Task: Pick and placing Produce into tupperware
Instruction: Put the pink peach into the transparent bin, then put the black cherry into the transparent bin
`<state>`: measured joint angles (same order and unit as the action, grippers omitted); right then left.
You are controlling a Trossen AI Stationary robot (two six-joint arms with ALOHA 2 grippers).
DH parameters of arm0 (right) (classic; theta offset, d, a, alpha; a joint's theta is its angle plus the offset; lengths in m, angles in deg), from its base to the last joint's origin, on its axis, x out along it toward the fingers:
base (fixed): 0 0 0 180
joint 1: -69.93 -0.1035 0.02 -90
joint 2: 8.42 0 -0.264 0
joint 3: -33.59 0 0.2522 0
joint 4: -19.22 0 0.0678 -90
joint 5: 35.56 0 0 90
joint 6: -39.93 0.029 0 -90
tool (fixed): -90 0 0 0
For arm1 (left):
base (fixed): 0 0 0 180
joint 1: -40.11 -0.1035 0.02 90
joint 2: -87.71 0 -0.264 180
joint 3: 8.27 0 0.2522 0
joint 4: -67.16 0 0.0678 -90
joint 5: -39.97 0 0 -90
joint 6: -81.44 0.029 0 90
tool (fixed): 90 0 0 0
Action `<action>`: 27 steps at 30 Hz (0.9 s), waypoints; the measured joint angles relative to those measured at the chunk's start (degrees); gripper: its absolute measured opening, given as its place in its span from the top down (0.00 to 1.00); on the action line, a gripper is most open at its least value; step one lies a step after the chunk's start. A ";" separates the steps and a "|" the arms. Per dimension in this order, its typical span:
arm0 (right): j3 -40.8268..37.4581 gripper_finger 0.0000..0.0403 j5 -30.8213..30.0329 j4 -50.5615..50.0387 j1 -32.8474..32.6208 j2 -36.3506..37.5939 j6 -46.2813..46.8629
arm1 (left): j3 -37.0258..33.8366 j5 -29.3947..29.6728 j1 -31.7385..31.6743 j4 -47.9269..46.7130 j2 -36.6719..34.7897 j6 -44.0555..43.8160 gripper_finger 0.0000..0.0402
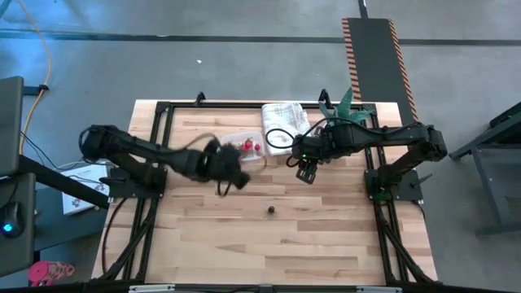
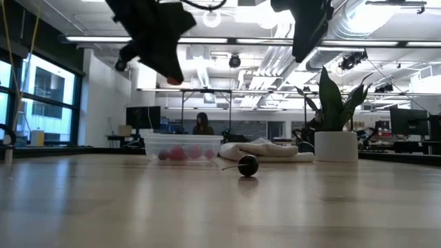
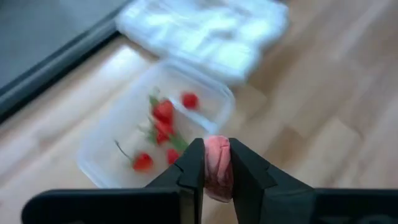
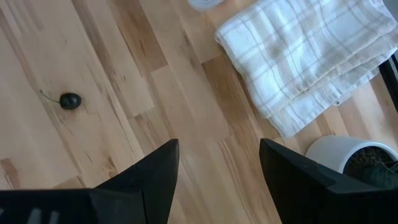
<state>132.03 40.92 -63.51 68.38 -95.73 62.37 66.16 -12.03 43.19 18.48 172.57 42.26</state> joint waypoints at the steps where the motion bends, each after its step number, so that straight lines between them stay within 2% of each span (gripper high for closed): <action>1: -0.01 0.47 0.02 0.08 -0.01 -0.01 0.28 | 0.02 -0.53 -1.96 0.68 -0.20 1.44 0.89; 7: -0.02 0.47 0.02 0.50 -0.02 0.00 1.43 | -0.02 -12.63 -12.64 1.63 1.32 6.92 0.82; 10: -0.02 0.47 0.00 0.73 -0.02 0.00 2.56 | -0.04 -16.07 -16.46 1.49 2.46 8.92 0.76; 16: -0.02 0.47 0.01 0.85 -0.02 0.00 4.56 | -0.02 -17.55 -20.97 1.40 3.66 12.74 0.63; 20: -0.02 0.47 0.28 1.04 -0.02 0.00 4.55 | -0.02 -17.97 -21.71 1.48 3.64 14.13 0.51; 22: -0.02 0.47 2.26 2.37 -0.14 0.00 4.05 | -0.02 -18.93 -21.43 1.47 3.22 15.77 0.46; 27: -0.02 0.47 12.91 10.19 -2.59 -0.05 -0.17 | 0.00 -20.97 -21.51 0.82 1.54 16.22 0.36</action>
<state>132.01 53.83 -53.32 65.79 -95.78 62.20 66.16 -33.00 21.67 19.30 174.10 58.48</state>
